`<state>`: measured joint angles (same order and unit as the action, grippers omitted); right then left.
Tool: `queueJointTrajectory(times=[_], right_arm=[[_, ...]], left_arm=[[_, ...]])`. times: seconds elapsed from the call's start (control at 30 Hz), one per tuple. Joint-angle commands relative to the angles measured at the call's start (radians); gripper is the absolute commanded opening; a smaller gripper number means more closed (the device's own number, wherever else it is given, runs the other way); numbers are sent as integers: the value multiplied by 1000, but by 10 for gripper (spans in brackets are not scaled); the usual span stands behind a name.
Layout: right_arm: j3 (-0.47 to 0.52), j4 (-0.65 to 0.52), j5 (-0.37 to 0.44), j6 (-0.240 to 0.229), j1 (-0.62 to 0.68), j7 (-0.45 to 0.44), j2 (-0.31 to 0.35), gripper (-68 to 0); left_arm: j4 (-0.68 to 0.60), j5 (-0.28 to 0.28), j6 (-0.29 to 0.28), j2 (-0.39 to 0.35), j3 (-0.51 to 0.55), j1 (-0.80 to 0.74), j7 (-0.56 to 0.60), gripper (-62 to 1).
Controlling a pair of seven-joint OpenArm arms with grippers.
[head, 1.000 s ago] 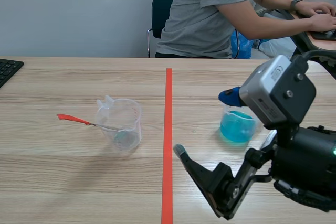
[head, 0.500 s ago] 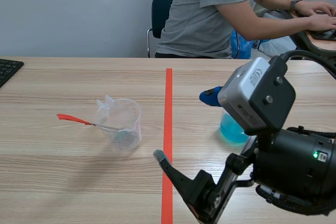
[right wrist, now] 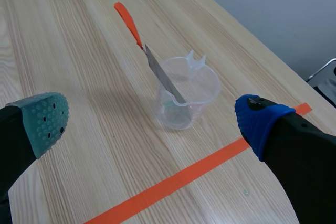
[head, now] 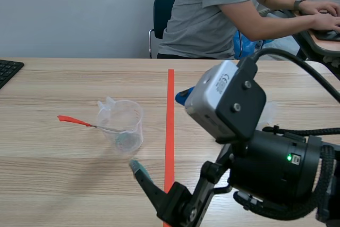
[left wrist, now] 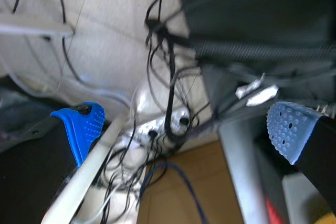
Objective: Do the redox reaction experiment.
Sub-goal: 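Lift the metal plate out of the left beaker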
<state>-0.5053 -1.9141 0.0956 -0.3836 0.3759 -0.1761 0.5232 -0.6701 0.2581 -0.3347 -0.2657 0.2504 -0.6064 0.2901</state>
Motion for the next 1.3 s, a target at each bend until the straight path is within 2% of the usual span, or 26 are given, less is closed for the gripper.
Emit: queueJointTrajectory(times=[0.0, 0.23, 0.37, 0.67, 0.7, 0.73, 0.87, 0.9, 1.07, 1.13, 1.27], right_arm=[[-13, -18, 1, 7, -28, -13, -3, 4], [-90, -16, -11, 55, -81, -6, -3, 4], [-132, -2, -21, 60, -124, -5, -4, 4], [-216, 101, -45, 78, -228, 6, -68, 4], [-225, 111, -47, 79, -240, 5, -77, 4], [-236, 122, -50, 80, -250, 8, -86, 4], [-275, 163, -74, 90, -297, 23, -131, 4], [-284, 174, -78, 95, -309, 27, -142, 4], [-330, 236, -116, 112, -364, 51, -199, 4], [-348, 264, -119, 132, -385, 55, -220, 4], [-373, 313, -119, 134, -426, 66, -256, 4]], left_arm=[[-16, -3, 2, -4, 5, -13, 9, 14], [-16, -3, 8, 2, 5, -6, 32, 14], [-16, -3, 8, 2, 5, -6, 31, 14], [-16, -3, 18, 2, 5, -5, 33, 14], [-16, -3, 23, 2, 5, -5, 32, -9], [-16, -3, 31, 2, 5, -5, 31, -100], [-16, -3, 34, 2, 5, -6, 31, -536], [-16, -3, 34, 2, 5, -6, 32, -600], [-16, -3, 34, 2, 5, -6, 32, -591], [-16, -3, 34, 2, 5, -5, 32, -591], [-16, -3, 33, 2, 5, -5, 32, -591]])
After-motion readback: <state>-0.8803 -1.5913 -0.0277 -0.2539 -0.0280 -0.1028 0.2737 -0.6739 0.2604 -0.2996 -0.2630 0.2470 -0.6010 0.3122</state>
